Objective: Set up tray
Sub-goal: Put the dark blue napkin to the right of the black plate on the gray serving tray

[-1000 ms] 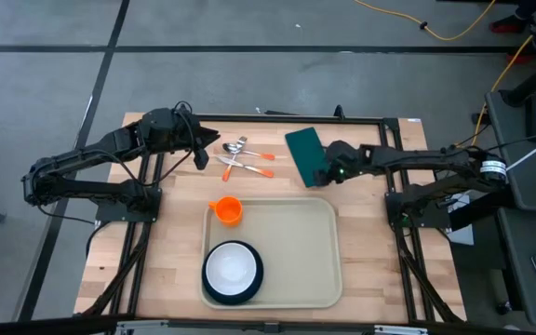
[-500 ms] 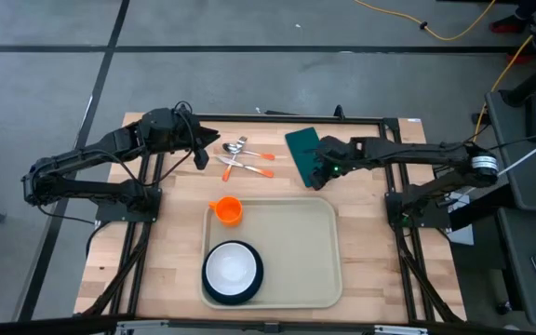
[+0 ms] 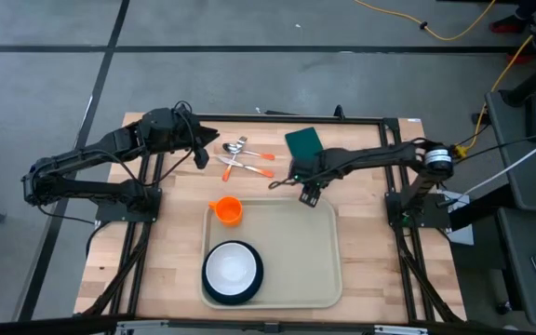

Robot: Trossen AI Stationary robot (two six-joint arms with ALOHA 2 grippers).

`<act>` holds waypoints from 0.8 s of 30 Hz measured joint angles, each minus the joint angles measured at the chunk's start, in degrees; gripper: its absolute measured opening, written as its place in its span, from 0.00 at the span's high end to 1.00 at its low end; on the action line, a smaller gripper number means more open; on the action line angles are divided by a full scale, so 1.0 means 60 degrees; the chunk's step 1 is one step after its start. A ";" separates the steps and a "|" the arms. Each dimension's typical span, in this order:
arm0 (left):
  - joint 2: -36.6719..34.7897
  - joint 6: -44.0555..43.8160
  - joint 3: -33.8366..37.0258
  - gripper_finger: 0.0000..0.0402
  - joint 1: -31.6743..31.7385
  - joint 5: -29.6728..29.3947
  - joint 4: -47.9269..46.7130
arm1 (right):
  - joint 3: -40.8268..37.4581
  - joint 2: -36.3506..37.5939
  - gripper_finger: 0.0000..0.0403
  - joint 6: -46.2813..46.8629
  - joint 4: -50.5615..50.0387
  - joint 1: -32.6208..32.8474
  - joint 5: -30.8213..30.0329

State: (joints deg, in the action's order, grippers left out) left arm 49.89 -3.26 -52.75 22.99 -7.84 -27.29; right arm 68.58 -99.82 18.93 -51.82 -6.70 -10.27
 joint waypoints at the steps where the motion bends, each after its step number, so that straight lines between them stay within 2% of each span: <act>1: 0.0000 -0.0002 0.0000 0.87 0.0002 -0.0028 0.0000 | 0.0022 -0.0132 0.42 -0.0163 0.0008 0.0070 -0.0103; 10: 0.0000 0.0148 0.0000 0.88 0.0000 -0.0033 0.0000 | 0.0039 -0.0837 0.42 -0.1079 0.0275 0.0357 -0.0232; 15: 0.0000 0.0174 0.0000 0.87 -0.0002 -0.0032 0.0000 | 0.0039 -0.0829 0.42 -0.1477 0.1028 0.0357 0.0894; 24: 0.0000 0.0337 0.0000 0.88 0.0002 -0.0025 -0.0049 | 0.0039 -0.0829 0.42 -0.1715 0.0728 0.0272 0.1918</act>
State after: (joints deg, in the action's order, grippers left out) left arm 49.89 -1.23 -52.75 23.00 -7.99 -27.58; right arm 68.82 -104.79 8.64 -47.45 -5.06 1.24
